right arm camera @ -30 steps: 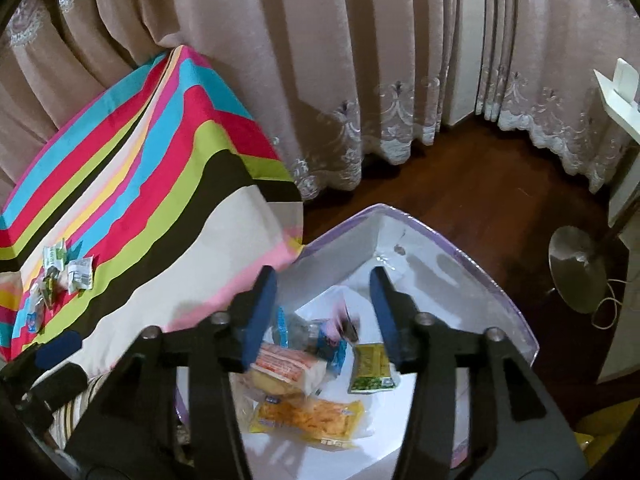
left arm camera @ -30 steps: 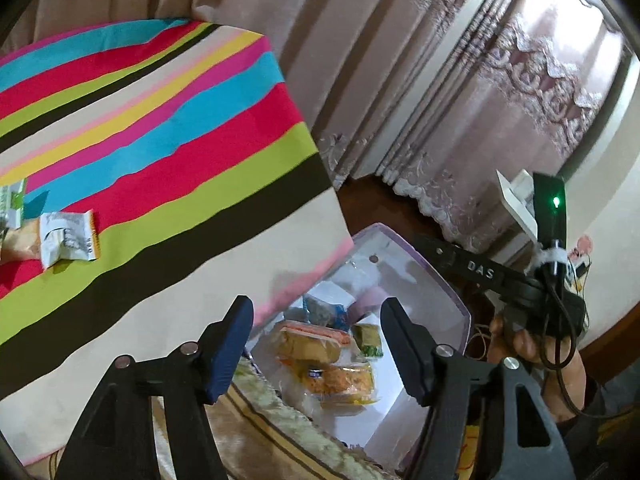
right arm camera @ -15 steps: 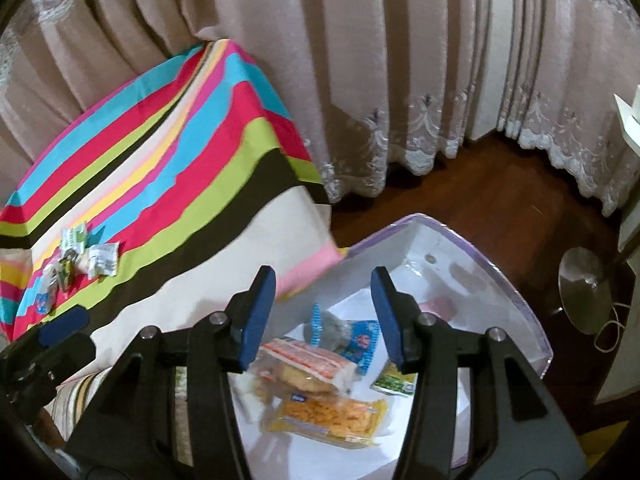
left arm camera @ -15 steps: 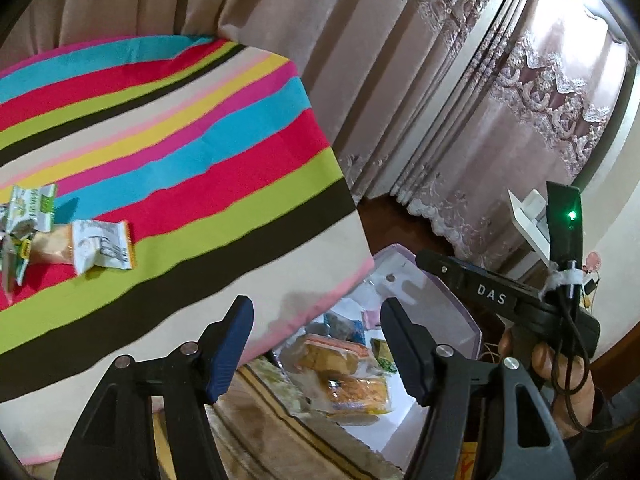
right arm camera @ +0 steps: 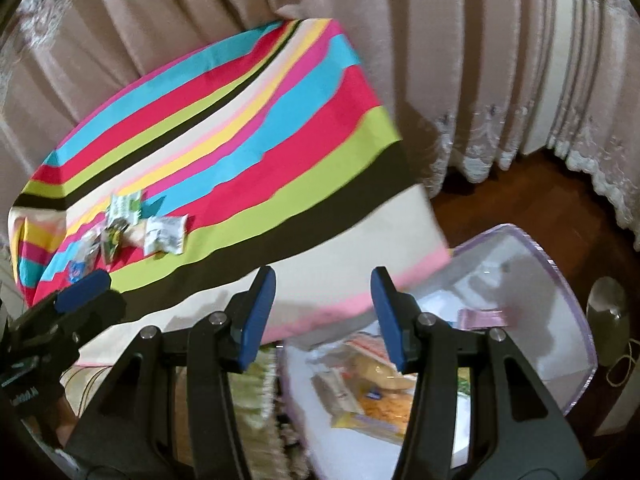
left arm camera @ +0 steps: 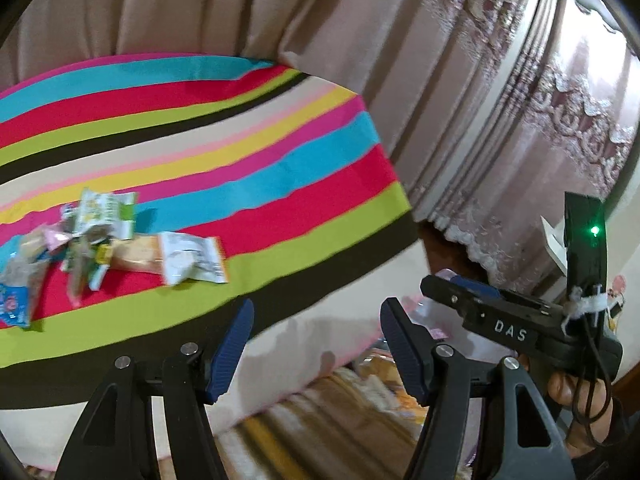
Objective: Organize snacks
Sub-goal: 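Move both open tools back over the remaining snacks on the blanket, then grasp the clear bun packet with the left tool while the right tool grasps the white barcode packet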
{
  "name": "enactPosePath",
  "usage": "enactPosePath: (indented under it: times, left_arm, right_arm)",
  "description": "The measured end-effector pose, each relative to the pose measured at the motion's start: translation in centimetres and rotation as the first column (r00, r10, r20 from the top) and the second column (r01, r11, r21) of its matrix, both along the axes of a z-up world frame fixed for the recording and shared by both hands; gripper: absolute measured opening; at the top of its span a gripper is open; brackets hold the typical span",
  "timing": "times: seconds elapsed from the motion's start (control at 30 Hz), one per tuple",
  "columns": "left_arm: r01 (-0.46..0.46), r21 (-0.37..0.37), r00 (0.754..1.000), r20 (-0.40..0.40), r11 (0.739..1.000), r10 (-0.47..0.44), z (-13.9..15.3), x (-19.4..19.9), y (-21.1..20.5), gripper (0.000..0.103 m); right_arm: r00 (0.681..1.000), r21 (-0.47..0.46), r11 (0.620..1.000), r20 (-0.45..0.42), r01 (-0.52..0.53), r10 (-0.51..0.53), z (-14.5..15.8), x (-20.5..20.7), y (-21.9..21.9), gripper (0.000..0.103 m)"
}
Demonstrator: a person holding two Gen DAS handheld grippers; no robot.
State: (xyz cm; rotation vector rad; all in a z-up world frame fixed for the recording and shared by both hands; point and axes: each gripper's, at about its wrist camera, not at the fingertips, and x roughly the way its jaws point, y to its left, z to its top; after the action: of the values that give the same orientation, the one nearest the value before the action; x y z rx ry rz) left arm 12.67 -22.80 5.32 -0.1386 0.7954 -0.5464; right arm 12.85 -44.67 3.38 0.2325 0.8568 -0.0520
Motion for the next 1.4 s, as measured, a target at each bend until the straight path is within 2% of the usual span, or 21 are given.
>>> enactPosePath:
  times: [0.3,0.63,1.1,1.4]
  left_arm:
    - [-0.145,0.033,0.989,0.011,0.989,0.144,-0.7,1.6,6.8,0.067]
    - [-0.276,0.043,0.961,-0.01,0.96,0.277,-1.9,3.9,13.2,0.067]
    - [-0.381,0.021,0.924,-0.026,0.924,0.381,-2.7,6.6,18.0,0.067]
    - [-0.471,-0.026,0.88,-0.075,0.882,0.468,-3.5,9.5,21.6,0.067]
  right_arm:
    - [0.993,-0.009,0.993,-0.022,-0.116,0.116,-0.9,3.2,5.7,0.063]
    - [0.977,0.015,0.978,-0.042,-0.207,0.208,-1.9,7.1,10.5,0.064]
    - [0.972,0.079,0.972,-0.064,-0.222,0.227,-3.5,10.7,14.2,0.064]
    - [0.971,0.092,0.972,-0.083,-0.218,0.226,-4.8,12.4,15.6,0.064]
